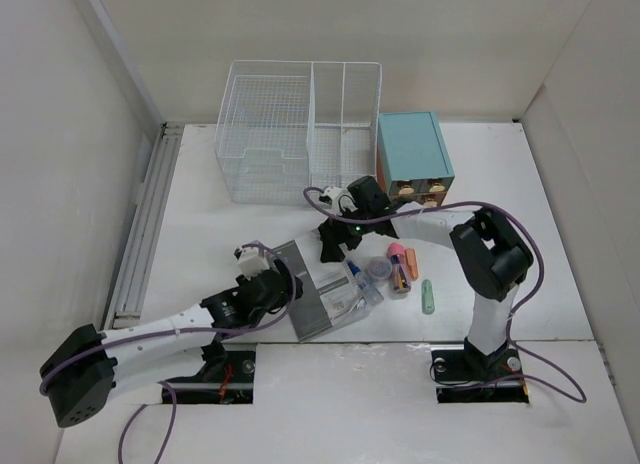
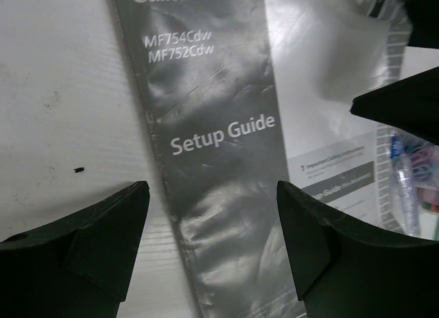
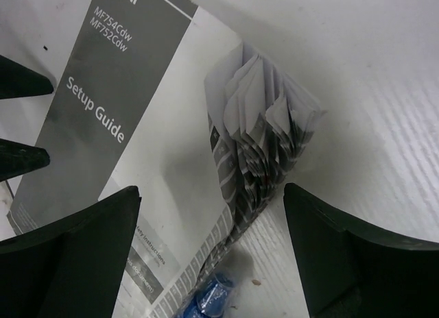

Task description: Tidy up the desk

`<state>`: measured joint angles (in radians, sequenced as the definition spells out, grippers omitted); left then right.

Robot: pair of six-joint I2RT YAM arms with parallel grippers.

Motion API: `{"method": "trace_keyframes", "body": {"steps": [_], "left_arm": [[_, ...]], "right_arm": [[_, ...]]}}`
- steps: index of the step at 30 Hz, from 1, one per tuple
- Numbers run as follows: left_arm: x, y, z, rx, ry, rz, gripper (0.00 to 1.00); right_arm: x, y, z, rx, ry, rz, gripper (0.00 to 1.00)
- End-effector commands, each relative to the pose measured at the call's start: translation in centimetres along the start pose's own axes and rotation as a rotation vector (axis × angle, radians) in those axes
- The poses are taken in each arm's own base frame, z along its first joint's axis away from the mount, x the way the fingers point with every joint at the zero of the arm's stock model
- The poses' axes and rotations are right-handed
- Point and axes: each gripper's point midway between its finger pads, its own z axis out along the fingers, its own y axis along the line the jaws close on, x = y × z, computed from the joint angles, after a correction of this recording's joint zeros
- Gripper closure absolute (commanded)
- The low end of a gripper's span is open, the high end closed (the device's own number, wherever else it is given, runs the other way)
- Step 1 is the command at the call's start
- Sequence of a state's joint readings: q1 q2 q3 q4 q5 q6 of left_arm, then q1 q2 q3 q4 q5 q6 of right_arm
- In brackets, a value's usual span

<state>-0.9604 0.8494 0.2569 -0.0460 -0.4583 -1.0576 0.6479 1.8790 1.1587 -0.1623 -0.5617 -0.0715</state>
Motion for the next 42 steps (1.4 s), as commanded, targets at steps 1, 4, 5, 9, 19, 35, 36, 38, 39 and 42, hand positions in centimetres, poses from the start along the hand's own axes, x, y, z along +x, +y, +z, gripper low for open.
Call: {"method": "trace_keyframes", "body": {"steps": [1, 4, 5, 9, 19, 35, 36, 38, 39, 42], "left_arm": [[0.1, -0.5, 0.0, -0.014, 0.017, 0.004, 0.29], [0.9, -0.2, 0.4, -0.027, 0.05, 0.027, 0.29], [1.2, -0.3, 0.5, -0.023, 0.06, 0.027, 0.29], [2.3, -0.2, 0.9, -0.024, 0.099, 0.035, 0.31], [1.4, 0.0, 0.5, -0.035, 0.071, 0.026, 0.19], [-0.8, -3.2, -2.0, 0.298, -0.054, -0.061, 0.19], [-0.4, -3.4, -2.0, 0.323, -0.045, -0.048, 0.29], [-1.3, -5.5, -2.8, 0.438, -0.083, -0.038, 0.46], [-1.5, -6.1, -3.1, 0.477, -0.093, -0.035, 0.6], [-1.9, -8.0, -4.6, 0.616, -0.118, -0.01, 1.0]], "right_arm": [[-1.8, 1.3, 0.8, -0.062, -0.047, -0.025, 0.11], [-1.4, 1.5, 1.0, -0.08, -0.038, -0.01, 0.21], [-1.1, 1.7, 1.3, -0.1, -0.03, -0.005, 0.24], [-1.1, 2.8, 1.1, -0.164, -0.031, -0.006, 0.55], [-3.8, 6.0, -2.2, -0.347, -0.111, -0.045, 1.0], [-4.9, 11.8, -9.2, -0.784, -0.195, -0.138, 1.0], [-4.8, 11.9, -9.4, -0.797, -0.195, -0.139, 1.0], [-4.8, 12.2, -9.7, -0.82, -0.195, -0.141, 1.0], [-4.8, 12.2, -9.6, -0.819, -0.199, -0.149, 1.0], [-4.9, 12.4, -9.9, -0.818, -0.204, -0.157, 0.94]]}}
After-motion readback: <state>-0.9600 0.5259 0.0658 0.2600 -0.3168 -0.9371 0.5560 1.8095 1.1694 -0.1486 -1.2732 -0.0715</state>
